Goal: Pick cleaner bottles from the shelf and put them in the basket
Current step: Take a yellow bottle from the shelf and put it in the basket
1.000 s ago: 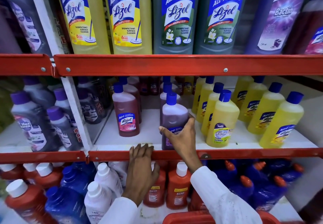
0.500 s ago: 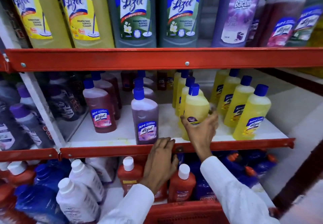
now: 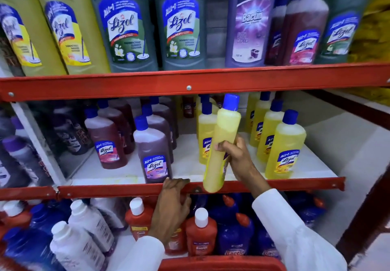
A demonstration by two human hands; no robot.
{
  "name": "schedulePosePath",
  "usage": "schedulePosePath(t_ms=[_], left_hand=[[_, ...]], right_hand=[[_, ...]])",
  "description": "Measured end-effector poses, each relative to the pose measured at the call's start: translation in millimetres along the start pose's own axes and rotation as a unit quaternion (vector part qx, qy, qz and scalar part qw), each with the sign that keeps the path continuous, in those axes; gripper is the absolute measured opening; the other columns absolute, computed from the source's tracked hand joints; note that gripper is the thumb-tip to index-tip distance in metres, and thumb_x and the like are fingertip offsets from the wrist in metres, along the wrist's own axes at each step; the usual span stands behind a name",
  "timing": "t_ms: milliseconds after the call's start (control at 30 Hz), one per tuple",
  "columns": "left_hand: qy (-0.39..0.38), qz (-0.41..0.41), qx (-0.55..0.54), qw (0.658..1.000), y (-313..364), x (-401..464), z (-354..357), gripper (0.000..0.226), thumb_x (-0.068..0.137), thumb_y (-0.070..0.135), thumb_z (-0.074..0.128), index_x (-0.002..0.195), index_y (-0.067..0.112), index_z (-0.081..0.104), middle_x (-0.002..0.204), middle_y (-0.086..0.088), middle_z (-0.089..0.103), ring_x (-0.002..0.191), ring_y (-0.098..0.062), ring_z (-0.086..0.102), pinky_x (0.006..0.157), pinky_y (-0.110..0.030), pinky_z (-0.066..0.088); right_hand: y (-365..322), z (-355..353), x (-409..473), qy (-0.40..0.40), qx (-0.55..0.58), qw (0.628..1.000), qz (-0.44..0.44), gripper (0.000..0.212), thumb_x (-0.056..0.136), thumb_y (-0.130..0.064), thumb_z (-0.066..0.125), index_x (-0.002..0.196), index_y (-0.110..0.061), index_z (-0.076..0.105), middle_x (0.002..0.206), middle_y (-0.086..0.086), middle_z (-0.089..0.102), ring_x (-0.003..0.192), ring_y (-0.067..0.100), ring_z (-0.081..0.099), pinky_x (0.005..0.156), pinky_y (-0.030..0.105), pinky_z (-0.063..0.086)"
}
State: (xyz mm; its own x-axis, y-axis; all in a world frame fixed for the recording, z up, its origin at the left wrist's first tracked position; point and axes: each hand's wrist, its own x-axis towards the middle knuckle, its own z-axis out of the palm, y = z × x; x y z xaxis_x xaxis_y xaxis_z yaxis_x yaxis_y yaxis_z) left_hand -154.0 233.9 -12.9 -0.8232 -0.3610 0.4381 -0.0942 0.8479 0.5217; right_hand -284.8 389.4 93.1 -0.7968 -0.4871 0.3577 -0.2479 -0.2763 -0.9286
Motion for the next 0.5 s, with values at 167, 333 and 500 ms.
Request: schedulePosePath(t_ms=[167, 333, 500], left_hand=[[0.005, -0.001, -0.012, 1.000, 4.9, -0.9, -2.1, 0.046, 0.075, 0.014, 0.068, 0.120, 0.021, 0.061, 0.116, -0.003, 0.066, 0.112, -0.024, 0.057, 0.100, -0.037, 0.049], [-0.048, 0.003, 0.005, 0.999, 17.8, -0.7, -12.2, 0.061, 0.071, 0.025, 0.077, 0.128, 0.018, 0.057, 0.132, -0.006, 0.061, 0.126, -0.024, 0.052, 0.114, -0.040, 0.037], [-0.126, 0.009, -0.234, 0.964, 41.2, -13.4, -31.4, 0.069, 0.064, 0.037, 0.089, 0.124, 0.029, 0.056, 0.123, 0.011, 0.069, 0.114, -0.004, 0.062, 0.097, -0.031, 0.053]], right_hand=[[-17.5, 3.3, -20.0, -0.002, -0.057, 0.998, 0.013, 0.062, 0.054, -0.040, 0.081, 0.110, -0.022, 0.059, 0.100, 0.006, 0.073, 0.090, 0.024, 0.072, 0.082, 0.050, 0.062], [-30.5, 12.9, -43.8, 0.072, -0.203, 0.976, -0.037, 0.081, 0.053, -0.064, 0.080, 0.116, -0.032, 0.041, 0.108, -0.010, 0.063, 0.095, 0.002, 0.064, 0.069, 0.021, 0.055], [-24.0, 11.4, -68.5, 0.046, -0.238, 0.969, -0.041, 0.088, 0.060, -0.062, 0.084, 0.126, -0.032, 0.034, 0.119, -0.012, 0.058, 0.104, 0.000, 0.059, 0.076, 0.015, 0.053]])
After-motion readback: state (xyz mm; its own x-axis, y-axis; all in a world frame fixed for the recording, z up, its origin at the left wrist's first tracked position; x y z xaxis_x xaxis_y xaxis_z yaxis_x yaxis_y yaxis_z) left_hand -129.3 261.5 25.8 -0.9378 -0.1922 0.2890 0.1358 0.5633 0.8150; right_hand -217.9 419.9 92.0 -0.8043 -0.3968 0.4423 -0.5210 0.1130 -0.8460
